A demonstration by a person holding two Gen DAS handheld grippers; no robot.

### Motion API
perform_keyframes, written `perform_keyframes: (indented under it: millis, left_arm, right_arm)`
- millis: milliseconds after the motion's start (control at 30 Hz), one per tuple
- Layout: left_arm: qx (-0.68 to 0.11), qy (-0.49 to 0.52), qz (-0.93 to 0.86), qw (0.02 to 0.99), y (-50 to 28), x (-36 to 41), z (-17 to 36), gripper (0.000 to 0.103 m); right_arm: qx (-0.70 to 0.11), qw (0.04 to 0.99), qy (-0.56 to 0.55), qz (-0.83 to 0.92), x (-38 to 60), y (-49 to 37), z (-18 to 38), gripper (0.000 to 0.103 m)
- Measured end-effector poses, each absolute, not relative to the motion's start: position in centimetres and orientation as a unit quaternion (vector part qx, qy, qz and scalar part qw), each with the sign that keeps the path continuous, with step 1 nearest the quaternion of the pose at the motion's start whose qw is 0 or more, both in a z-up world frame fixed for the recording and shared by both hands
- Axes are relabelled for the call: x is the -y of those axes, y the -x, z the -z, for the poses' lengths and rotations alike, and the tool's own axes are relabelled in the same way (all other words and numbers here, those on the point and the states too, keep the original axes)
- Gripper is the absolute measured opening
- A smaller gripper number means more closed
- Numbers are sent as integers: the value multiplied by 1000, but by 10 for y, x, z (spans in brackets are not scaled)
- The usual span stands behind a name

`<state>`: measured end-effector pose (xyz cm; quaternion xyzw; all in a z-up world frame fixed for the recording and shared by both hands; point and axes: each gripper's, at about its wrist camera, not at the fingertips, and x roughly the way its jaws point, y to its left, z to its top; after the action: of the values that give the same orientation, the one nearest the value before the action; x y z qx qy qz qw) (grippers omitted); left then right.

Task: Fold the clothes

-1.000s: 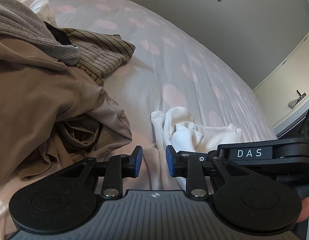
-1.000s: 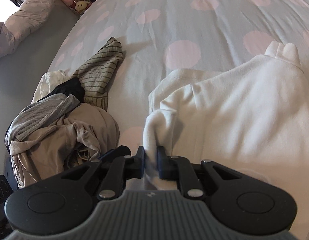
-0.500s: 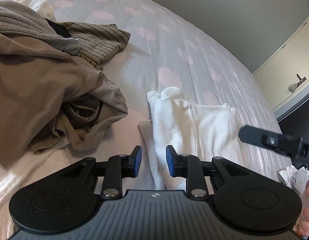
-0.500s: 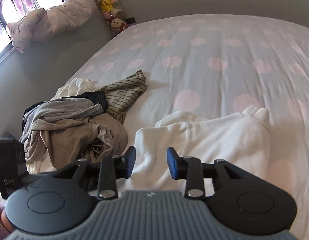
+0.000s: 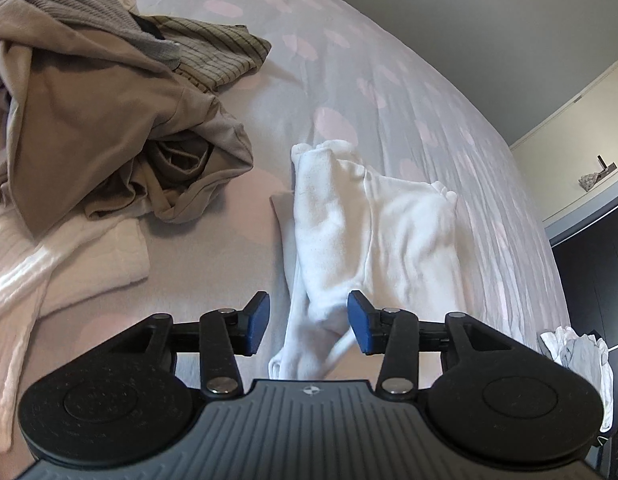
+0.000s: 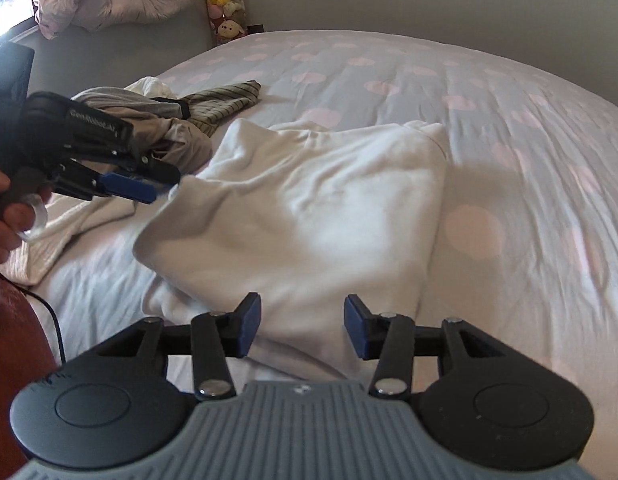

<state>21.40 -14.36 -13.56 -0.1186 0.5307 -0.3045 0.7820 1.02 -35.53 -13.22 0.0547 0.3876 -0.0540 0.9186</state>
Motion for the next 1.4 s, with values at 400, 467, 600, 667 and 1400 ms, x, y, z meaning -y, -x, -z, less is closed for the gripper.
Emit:
perform_keyframes:
  millis: [400, 467, 600, 667, 1400]
  left_arm:
    - [-632, 66, 265, 725, -202, 158, 164, 45]
    - [-625, 85, 266, 729, -202, 154, 162, 37]
    - [-618, 101, 283, 727, -198, 151, 160, 30]
    - [-615, 107, 292, 724, -197, 151, 161, 25]
    - [-658, 79, 330, 672, -186, 170, 162, 7]
  right_arm:
    - [-362, 924, -89, 79, 378, 25, 148, 52]
    - [-367, 923, -85, 82, 377, 27, 151, 52]
    - [-389, 913, -68, 98, 375, 23, 160, 51]
    - [-392, 912, -59, 101, 373, 21, 162, 50]
    - [-349, 906, -177, 163, 411, 41, 157, 9]
